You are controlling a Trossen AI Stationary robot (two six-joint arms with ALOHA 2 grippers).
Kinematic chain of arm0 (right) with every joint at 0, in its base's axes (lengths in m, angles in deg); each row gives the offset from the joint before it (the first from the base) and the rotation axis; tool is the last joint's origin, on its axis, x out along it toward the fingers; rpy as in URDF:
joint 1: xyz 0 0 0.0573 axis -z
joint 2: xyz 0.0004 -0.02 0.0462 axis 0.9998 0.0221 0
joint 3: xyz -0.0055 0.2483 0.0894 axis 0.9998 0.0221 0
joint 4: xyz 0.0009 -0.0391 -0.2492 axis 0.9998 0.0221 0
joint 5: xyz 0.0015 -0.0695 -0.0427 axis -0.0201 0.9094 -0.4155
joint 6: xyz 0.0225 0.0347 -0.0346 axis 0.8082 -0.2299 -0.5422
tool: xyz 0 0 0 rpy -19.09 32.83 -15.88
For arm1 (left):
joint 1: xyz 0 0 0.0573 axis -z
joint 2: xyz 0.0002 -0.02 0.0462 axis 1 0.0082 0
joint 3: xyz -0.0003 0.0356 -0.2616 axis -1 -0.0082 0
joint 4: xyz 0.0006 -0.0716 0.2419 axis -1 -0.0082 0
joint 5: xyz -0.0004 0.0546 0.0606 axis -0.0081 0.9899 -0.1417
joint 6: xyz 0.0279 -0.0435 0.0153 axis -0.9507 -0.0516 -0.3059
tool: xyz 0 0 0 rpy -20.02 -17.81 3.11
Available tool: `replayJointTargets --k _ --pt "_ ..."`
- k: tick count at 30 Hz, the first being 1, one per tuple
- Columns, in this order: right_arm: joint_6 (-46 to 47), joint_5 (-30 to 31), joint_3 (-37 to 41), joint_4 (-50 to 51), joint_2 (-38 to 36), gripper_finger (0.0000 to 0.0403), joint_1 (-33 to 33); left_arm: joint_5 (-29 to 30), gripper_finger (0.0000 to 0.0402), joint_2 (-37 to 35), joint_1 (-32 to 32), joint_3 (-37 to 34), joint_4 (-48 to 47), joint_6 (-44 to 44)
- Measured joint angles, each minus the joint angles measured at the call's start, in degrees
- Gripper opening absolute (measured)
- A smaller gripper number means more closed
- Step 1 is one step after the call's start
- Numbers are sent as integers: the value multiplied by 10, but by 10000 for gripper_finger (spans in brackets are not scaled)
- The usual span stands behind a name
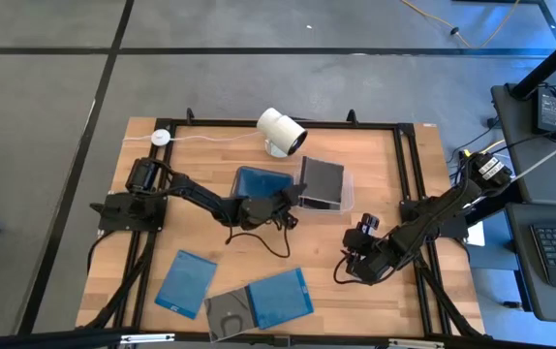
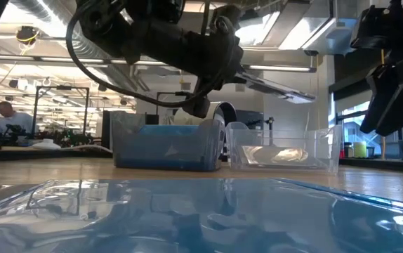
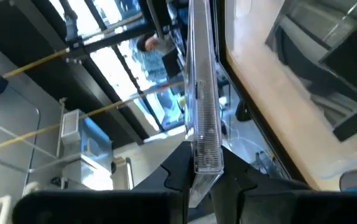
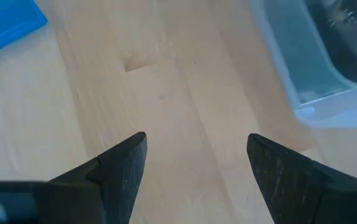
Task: Pick & place jewel cases by type
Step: Put the right black cd case into the transparent bin
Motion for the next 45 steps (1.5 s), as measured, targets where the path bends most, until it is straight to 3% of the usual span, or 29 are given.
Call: replayJointTargets --k 6,23,25,30,37,41,45 --pt "0 14 0 0 0 281 0 -76 36 0 -13 0 -31 12" --pt "0 15 0 -1 0 281 0 -53 38 0 -44 0 -107 61" --pt "23 42 0 -1 0 281 0 -53 38 0 -43 0 -107 61" --pt "176 187 -1 11 -12 281 0 -41 38 0 -34 0 -76 38" --pt "255 178 -1 164 -163 281 0 -37 40 0 -6 0 -14 -6" --pt "165 159 -1 159 -280 281 28 -37 40 0 13 0 -17 -24" --pt "16 67 -1 87 -384 281 78 -54 38 0 35 0 -17 -48"
